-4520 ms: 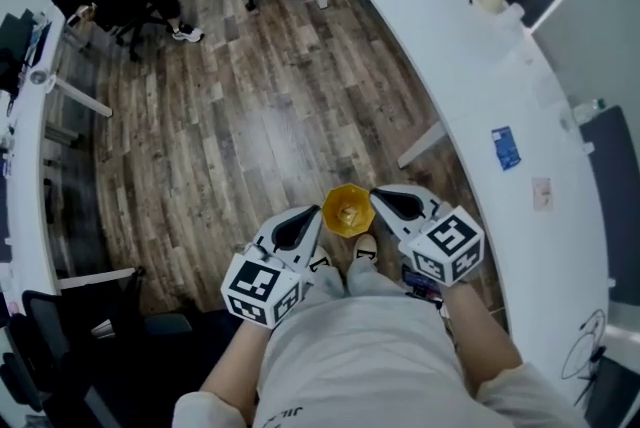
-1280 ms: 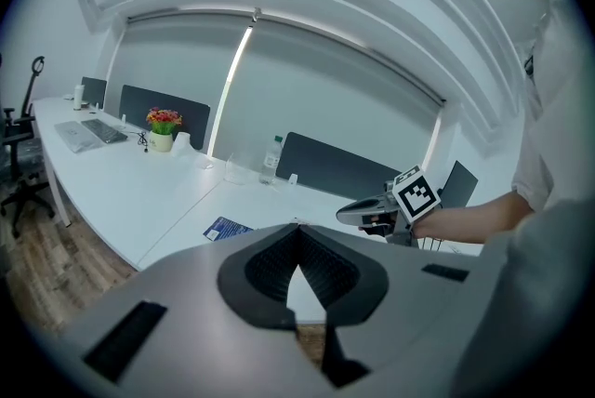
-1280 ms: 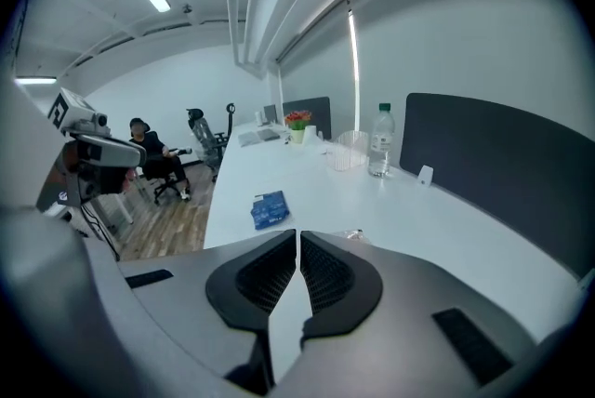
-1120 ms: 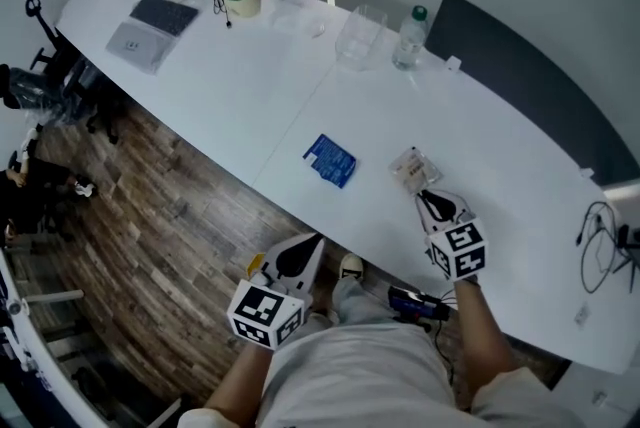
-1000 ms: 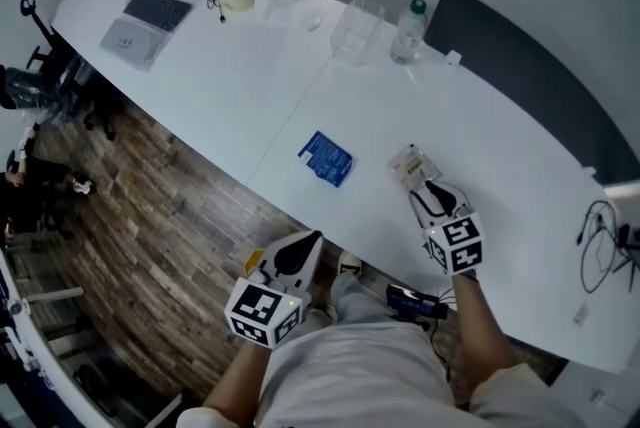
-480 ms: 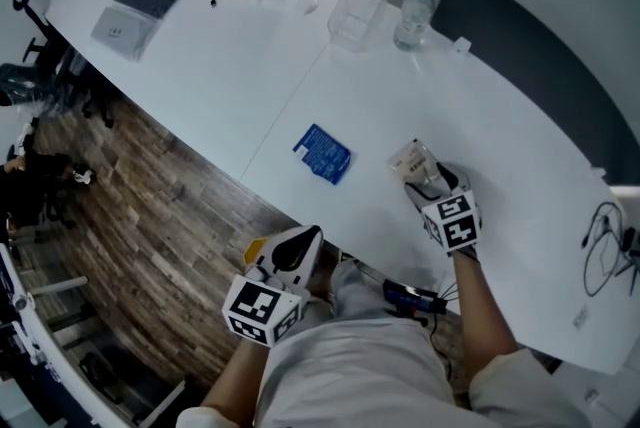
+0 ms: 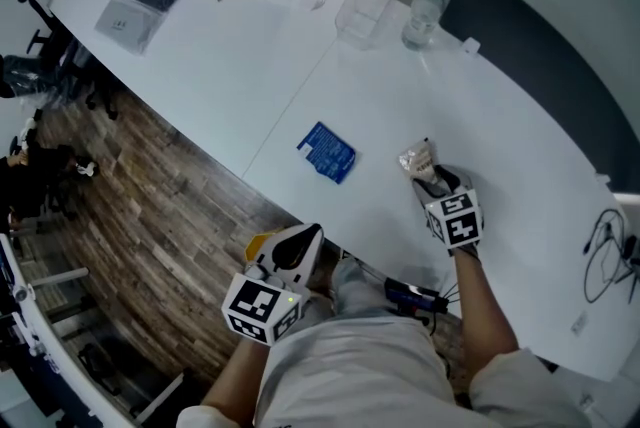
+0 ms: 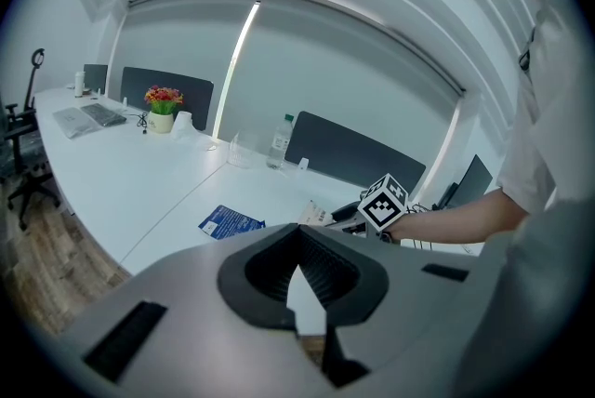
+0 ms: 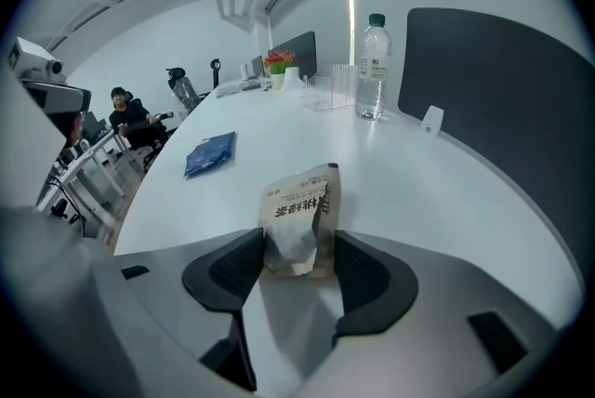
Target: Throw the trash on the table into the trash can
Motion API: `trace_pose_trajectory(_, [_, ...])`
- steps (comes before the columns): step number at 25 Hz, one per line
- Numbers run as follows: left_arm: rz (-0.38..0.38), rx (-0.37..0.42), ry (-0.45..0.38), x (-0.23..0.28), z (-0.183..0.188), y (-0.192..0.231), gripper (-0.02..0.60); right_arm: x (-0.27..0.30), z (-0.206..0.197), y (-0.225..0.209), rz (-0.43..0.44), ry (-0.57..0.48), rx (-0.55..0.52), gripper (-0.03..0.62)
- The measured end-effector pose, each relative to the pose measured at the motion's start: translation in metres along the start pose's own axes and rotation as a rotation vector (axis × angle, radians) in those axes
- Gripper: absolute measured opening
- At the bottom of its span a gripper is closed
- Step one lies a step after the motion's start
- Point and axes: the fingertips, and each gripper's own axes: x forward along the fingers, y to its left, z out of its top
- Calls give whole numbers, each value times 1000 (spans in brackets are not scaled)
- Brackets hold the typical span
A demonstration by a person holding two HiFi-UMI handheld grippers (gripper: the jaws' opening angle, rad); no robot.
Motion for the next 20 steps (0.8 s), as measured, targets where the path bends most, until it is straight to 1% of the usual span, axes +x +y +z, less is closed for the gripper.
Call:
trace_pose_trajectory(1, [0,0,2,0,-1,-1,2,-1,0,0,-4,-1,-1,231])
trace_pose_trajectory(3, [-2,2,4,0,-2,-2,2,-3,2,-1,-7,-9,1,170])
trace_pose_trajectory(8, [-5,7,-2,-2,1,-3,2,-10,11,0,-16,-52,-9,70])
trace_pose_trajectory(12, [-3,7,-9,-7,1,-2,2,-15,16,4,-13,-69,-8,48])
trace_pose_trajectory(20, [7,6,-29,-22,-1,-2,2,-28,27,16,-10,-97,-30,41])
